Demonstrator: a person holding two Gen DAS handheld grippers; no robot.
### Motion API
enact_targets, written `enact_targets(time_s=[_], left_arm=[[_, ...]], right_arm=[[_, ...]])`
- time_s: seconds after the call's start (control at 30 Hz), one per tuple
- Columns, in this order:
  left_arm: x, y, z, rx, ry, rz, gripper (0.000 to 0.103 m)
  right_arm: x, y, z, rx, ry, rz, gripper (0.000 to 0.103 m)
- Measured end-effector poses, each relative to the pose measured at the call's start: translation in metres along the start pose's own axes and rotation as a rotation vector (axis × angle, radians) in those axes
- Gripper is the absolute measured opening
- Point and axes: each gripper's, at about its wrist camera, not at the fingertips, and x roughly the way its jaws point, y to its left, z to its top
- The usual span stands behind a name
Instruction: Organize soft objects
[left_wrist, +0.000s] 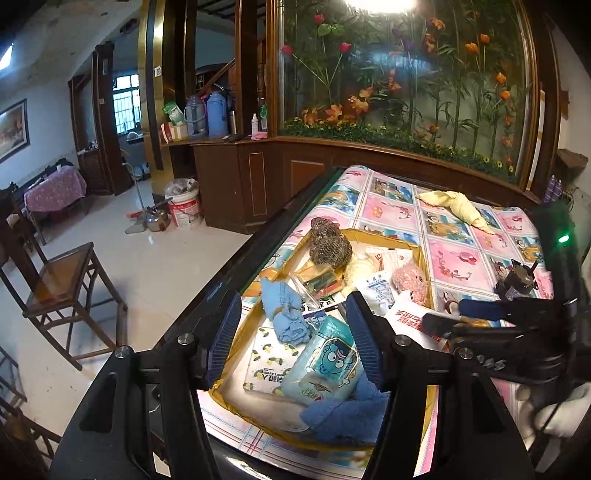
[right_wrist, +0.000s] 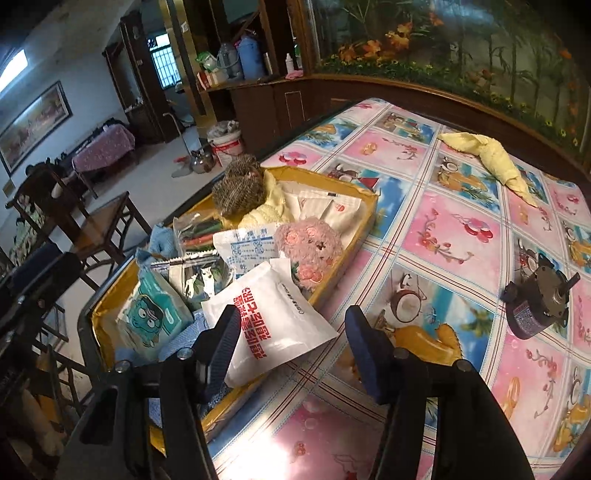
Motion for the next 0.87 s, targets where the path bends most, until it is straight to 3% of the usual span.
enact_targets(time_s=[0.07,0.1,0.17,0.23,0.37,0.47,0.53,0.57,0.6,0.67,0.73,0.87], left_arm=[[-0.001,0.002,0.0,-0.004,-0.001,0.004,0.06],[-0.001,0.004,0.0,-0.008,-0.002,0.007,0.06],[-0.001,0.006,0.0,-0.016,0.001,0.012,0.06],[0.0,0.008,0.0,-0.02,0.002,0.014,0.06],[-0.003,0.008,-0.001,-0.024,-0.012,0.034,0.06],[-0.017,0.003,0.001,-0.027,-0.08,0.164,0.06],[-0.032,-0.003,0.003,-0.021,-0.124,0.241,0.077],[-0.037,-0.006,0.004,-0.02,-0.133,0.239,0.099],[-0.04,-0.009,0.004,-0.02,-0.144,0.217,0.103],[-0.042,-0.017,0.002,-0.001,-0.145,0.125,0.103],[-0.036,-0.03,0.0,0.031,-0.074,0.051,0.103],[-0.025,-0.067,-0.009,0.108,0.005,0.037,0.103]], right_arm=[[0.012,0.014,0.002,-0.041,0.029,0.001,0.058],[0.018,0.024,0.005,-0.065,0.043,0.001,0.067],[0.022,0.035,0.008,-0.109,0.038,-0.027,0.067],[0.021,0.039,0.012,-0.098,0.057,0.061,0.067],[-0.002,0.034,0.013,-0.068,-0.029,0.091,0.067],[-0.025,0.028,0.008,-0.046,-0.104,0.083,0.067],[-0.038,0.021,0.001,-0.032,-0.139,0.091,0.067],[-0.045,0.017,-0.004,-0.025,-0.157,0.092,0.067],[-0.051,0.012,-0.01,-0.02,-0.168,0.091,0.067],[-0.058,0.003,-0.021,-0.001,-0.171,0.08,0.067],[-0.063,-0.011,-0.03,0.022,-0.163,0.066,0.067],[-0.072,-0.048,-0.046,0.071,-0.143,-0.001,0.067]])
